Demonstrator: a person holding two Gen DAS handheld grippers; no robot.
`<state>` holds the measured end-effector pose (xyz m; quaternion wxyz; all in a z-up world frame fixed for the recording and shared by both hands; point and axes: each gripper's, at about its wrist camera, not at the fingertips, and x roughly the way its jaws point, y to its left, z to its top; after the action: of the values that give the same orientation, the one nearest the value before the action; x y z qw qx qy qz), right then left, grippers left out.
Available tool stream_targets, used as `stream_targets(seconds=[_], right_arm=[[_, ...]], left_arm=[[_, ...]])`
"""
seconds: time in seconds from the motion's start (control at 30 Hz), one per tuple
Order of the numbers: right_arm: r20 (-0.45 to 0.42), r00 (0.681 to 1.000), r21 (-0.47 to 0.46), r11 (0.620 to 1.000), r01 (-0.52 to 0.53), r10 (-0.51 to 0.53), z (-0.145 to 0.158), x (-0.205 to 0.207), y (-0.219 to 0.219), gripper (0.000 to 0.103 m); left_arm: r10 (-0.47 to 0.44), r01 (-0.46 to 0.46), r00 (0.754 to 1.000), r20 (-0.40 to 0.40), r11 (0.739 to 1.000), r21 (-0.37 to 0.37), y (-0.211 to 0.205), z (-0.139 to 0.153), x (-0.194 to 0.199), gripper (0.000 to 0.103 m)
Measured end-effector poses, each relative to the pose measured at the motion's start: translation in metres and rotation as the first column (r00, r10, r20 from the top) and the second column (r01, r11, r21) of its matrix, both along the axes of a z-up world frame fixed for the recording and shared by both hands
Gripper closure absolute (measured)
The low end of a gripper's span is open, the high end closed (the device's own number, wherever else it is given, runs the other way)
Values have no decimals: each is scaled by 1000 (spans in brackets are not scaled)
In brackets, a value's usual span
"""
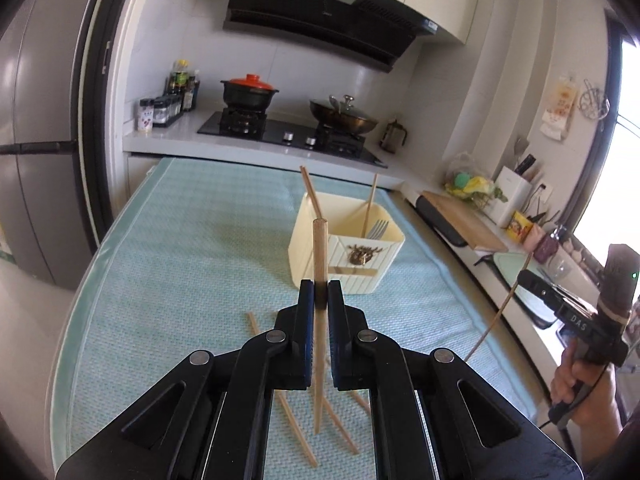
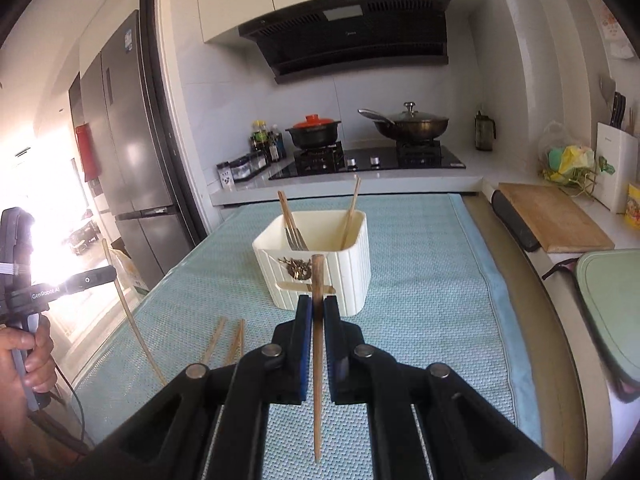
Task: Organize utensils
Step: 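Lift and carry both held chopsticks upright over the cream holder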
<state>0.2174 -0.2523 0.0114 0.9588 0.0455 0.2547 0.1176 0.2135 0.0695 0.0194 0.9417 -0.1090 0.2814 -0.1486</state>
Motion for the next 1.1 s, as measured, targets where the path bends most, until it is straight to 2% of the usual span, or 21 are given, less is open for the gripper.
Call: stream_targets(seconds=[0.23, 0.5, 0.9, 1.1], right_arm=[[96, 995, -12, 1000, -11, 12, 29, -11, 9, 97], [131, 991, -14, 1000, -25, 27, 51, 1, 10, 97], [199, 980, -17, 1000, -11, 14, 99, 51, 4, 97], [246, 969, -19, 999, 28, -22, 119, 90, 6, 97]], left_arm=[[-2, 4, 998, 67, 1000, -27, -2, 26, 0, 99], [-22, 25, 994, 109, 999, -21, -9, 51, 18, 99], [-13, 25, 981, 195, 998, -59, -21, 108, 74, 99], [32, -18, 970, 241, 998, -62, -32, 127, 116, 99]])
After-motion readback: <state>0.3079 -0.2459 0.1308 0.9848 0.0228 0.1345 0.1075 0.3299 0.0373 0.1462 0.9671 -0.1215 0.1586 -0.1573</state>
